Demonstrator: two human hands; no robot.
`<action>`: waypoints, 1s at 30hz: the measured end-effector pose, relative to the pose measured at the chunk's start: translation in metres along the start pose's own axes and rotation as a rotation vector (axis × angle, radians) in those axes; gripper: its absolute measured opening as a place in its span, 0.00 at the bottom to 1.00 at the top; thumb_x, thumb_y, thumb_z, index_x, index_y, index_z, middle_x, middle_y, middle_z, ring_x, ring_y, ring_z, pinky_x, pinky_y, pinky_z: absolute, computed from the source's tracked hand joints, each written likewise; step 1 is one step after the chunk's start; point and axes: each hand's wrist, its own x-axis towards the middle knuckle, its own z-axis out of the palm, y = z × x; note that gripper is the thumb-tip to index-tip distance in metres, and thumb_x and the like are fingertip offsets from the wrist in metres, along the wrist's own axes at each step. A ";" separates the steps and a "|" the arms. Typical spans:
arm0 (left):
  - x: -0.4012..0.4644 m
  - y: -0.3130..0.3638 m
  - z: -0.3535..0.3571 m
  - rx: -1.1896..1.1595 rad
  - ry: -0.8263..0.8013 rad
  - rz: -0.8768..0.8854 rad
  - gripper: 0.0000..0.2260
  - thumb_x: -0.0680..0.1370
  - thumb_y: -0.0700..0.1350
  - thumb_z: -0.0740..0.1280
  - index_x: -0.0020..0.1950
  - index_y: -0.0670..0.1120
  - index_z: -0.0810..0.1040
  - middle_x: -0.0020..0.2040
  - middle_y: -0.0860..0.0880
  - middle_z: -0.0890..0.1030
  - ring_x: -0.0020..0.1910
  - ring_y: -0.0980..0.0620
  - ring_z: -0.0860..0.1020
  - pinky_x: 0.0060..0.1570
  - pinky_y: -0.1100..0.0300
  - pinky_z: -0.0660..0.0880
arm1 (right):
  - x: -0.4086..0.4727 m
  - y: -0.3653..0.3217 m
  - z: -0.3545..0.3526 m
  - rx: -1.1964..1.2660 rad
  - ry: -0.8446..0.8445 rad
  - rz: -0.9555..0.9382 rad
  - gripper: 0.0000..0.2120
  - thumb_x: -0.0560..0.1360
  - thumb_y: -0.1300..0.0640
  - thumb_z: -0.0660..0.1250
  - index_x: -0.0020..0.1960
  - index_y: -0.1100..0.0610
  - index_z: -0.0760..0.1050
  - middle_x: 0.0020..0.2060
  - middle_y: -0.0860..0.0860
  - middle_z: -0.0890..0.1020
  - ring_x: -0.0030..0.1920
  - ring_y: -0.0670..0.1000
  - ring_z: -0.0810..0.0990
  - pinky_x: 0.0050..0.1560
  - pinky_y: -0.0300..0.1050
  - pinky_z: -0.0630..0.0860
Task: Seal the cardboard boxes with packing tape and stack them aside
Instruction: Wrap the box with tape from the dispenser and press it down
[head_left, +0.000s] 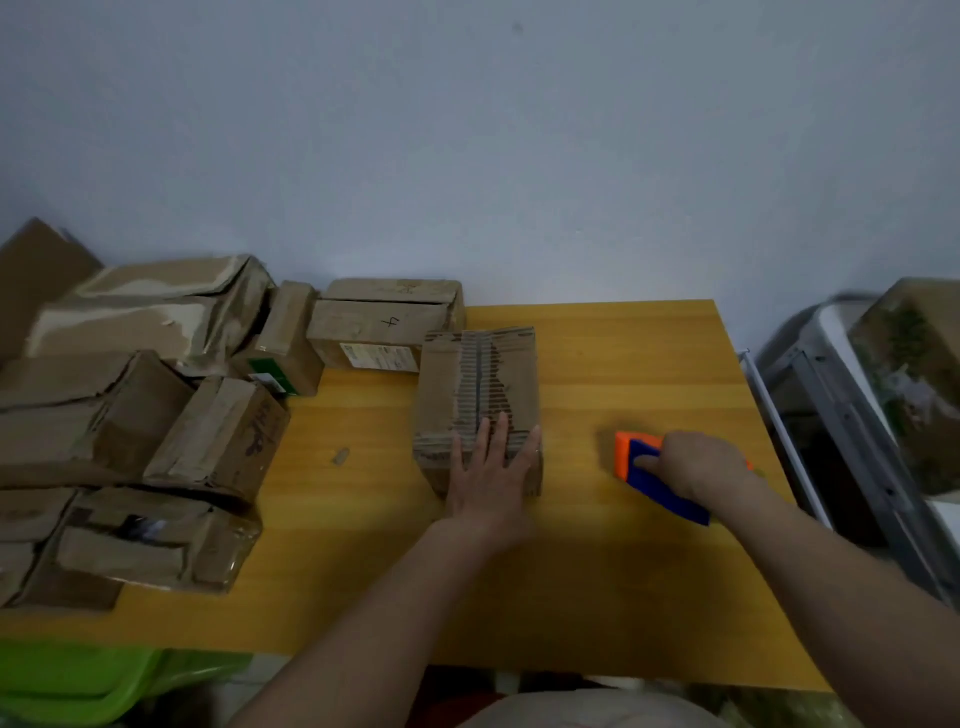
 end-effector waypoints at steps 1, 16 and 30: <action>0.001 -0.001 -0.001 -0.044 0.007 0.014 0.44 0.76 0.51 0.66 0.77 0.57 0.34 0.78 0.47 0.33 0.76 0.46 0.32 0.73 0.40 0.33 | -0.001 0.005 0.006 0.083 0.037 0.023 0.21 0.79 0.39 0.56 0.41 0.56 0.69 0.36 0.52 0.75 0.45 0.56 0.79 0.44 0.47 0.71; -0.006 -0.071 0.014 -0.337 0.165 -0.106 0.40 0.78 0.40 0.64 0.79 0.52 0.39 0.78 0.49 0.32 0.78 0.47 0.40 0.73 0.51 0.62 | 0.016 -0.018 0.093 0.254 0.181 0.130 0.22 0.78 0.48 0.64 0.62 0.66 0.69 0.60 0.62 0.75 0.62 0.61 0.72 0.62 0.51 0.67; -0.012 -0.118 -0.008 -0.056 0.098 0.182 0.38 0.78 0.39 0.61 0.79 0.46 0.38 0.79 0.49 0.35 0.77 0.50 0.35 0.74 0.56 0.36 | -0.022 -0.138 0.063 1.044 0.583 -0.115 0.16 0.81 0.59 0.58 0.66 0.64 0.72 0.61 0.60 0.78 0.62 0.59 0.76 0.59 0.46 0.68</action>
